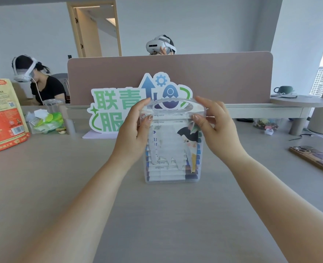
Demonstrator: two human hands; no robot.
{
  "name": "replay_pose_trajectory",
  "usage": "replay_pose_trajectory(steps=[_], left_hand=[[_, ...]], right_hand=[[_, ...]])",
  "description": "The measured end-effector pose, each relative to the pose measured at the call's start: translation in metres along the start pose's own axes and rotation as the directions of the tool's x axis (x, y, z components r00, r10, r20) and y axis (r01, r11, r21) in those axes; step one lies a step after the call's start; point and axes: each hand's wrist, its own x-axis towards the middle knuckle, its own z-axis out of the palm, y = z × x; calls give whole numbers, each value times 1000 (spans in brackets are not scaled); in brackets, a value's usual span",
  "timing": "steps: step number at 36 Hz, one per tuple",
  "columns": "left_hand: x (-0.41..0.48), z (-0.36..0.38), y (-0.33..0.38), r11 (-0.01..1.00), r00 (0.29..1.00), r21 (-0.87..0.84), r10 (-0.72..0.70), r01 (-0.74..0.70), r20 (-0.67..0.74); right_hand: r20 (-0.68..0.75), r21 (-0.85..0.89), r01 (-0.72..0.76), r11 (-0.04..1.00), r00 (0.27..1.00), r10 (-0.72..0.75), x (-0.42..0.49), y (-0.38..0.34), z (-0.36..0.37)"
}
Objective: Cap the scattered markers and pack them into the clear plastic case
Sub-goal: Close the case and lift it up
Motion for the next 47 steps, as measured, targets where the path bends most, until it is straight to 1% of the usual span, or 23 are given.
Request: replay_pose_trajectory(steps=[7,14,17,20,21,22,23,25,27,31,33,39,47], left_hand=[[-1,-5,0,999,1000,35,-2,2,5],[0,-3,-1,999,1000,-28,-29,29,-2],[-1,-2,2,997,999,-61,-43,44,30],[-8,-1,0,974,989,-188,-110,128,99],[-13,0,-4,959,981,-225,-142,170,135],[-20,0,-9,944,967,-244,-183,224,180],[-28,1,-15,930,948,-239,-228,279,220],[-44,4,-24,914,916,-182,-315,363,248],[-52,5,-29,907,898,-118,-370,405,238],[-54,6,-28,904,896,-89,-395,419,203],[-55,6,-25,903,899,-99,-394,417,192],[-60,5,-6,883,889,-163,-403,440,215],[-79,4,52,877,901,-259,-334,404,275]], right_hand=[[58,4,-31,1000,998,31,2,-3,-6],[90,-6,-68,998,994,68,6,-5,-8],[92,74,-118,990,990,111,2,-4,-4],[65,198,-197,960,980,188,-4,-5,1],[75,276,-241,931,971,229,-7,-5,2],[110,353,-298,887,954,278,-10,-4,2],[156,394,-357,847,934,320,-14,-2,3],[224,355,-443,823,895,386,-25,7,4],[252,281,-506,816,859,446,-35,17,4],[278,228,-600,767,795,539,-48,27,1],[275,230,-613,756,786,553,-50,26,0],[211,233,-587,775,808,550,-66,8,-13],[101,262,-546,796,836,540,-102,-40,-61]])
